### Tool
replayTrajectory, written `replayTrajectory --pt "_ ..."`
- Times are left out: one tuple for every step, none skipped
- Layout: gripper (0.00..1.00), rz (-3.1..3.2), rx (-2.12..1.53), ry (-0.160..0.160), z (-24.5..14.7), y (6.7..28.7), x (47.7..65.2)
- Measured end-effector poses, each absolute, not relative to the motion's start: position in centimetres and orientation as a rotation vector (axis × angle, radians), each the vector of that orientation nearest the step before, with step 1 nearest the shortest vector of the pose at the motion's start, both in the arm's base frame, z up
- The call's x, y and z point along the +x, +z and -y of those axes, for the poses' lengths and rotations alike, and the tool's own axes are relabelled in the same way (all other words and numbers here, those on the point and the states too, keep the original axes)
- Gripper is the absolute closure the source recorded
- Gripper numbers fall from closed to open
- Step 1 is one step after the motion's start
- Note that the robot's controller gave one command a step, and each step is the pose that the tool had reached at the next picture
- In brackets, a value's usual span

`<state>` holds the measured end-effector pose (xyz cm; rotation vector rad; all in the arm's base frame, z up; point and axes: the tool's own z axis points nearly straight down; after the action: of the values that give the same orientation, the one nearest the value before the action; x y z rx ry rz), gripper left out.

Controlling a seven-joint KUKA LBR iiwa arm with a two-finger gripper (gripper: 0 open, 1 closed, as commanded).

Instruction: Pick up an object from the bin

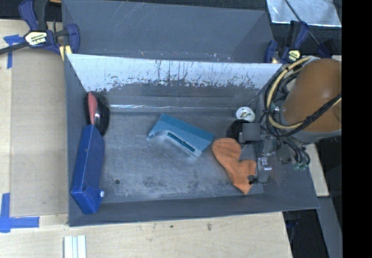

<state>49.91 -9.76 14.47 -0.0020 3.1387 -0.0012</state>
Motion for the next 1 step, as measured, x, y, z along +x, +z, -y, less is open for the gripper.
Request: replayTrajectory --pt "0.00 -3.139 -0.003 -0.001 9.76 14.47 49.91"
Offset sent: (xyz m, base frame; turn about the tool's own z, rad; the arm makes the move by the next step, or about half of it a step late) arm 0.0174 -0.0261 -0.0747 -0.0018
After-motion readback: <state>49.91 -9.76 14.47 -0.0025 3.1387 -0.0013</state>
